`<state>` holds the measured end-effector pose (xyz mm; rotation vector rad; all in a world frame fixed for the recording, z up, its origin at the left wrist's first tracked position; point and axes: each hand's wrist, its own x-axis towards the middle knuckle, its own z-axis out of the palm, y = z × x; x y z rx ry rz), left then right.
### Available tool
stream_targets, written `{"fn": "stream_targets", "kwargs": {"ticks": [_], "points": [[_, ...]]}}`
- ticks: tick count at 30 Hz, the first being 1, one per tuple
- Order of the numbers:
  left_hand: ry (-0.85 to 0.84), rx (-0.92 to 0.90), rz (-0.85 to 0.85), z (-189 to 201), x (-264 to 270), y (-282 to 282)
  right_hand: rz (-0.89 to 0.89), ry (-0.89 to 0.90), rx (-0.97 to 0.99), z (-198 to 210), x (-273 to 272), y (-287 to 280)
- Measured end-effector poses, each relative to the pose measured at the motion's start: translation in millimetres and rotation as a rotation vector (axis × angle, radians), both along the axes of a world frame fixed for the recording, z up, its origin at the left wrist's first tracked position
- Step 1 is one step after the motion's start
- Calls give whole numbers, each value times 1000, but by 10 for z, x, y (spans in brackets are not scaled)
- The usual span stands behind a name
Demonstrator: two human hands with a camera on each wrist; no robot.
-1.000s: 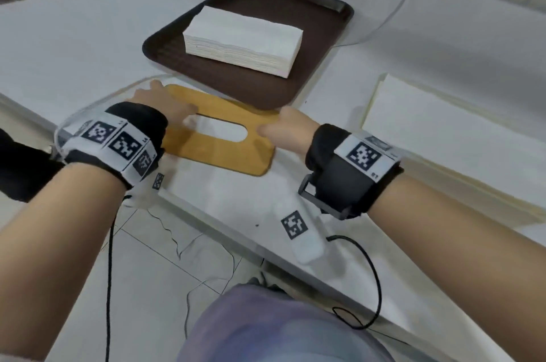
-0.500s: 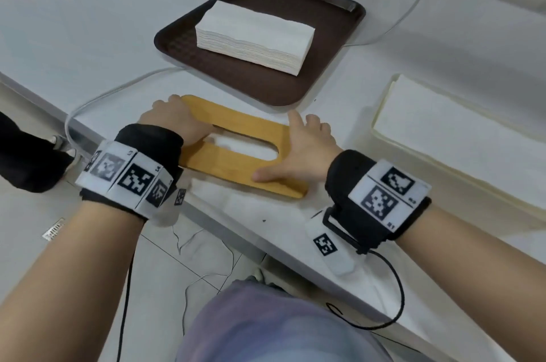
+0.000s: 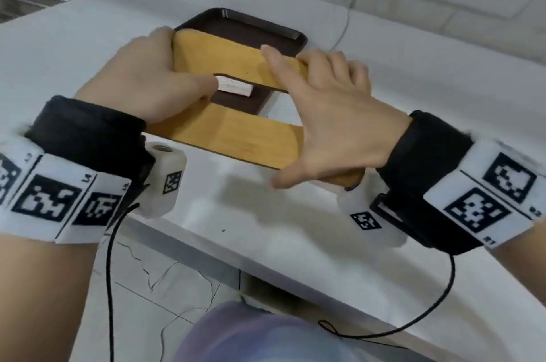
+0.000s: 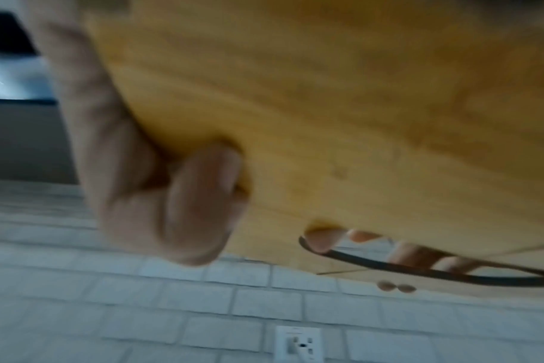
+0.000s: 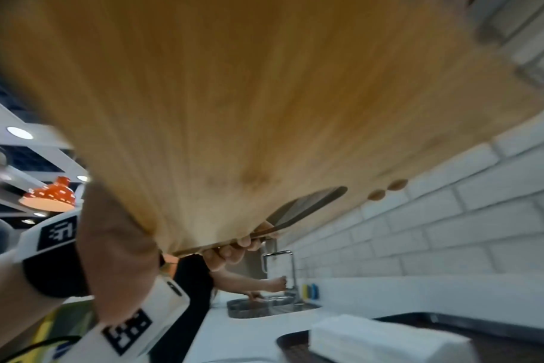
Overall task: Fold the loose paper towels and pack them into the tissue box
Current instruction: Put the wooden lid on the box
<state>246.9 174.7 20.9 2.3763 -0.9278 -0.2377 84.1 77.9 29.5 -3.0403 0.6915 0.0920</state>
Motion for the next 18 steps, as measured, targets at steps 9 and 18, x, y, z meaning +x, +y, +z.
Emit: {"fn": "stream_targets", "kwargs": {"ticks": [9,18], "points": [[-145,333,-850,98,-618,-921,-234,85,2,57,-831,-586],[-365,467,-982,-92,-841,-1534,-322,44,73,-196,-1167,-985]]}}
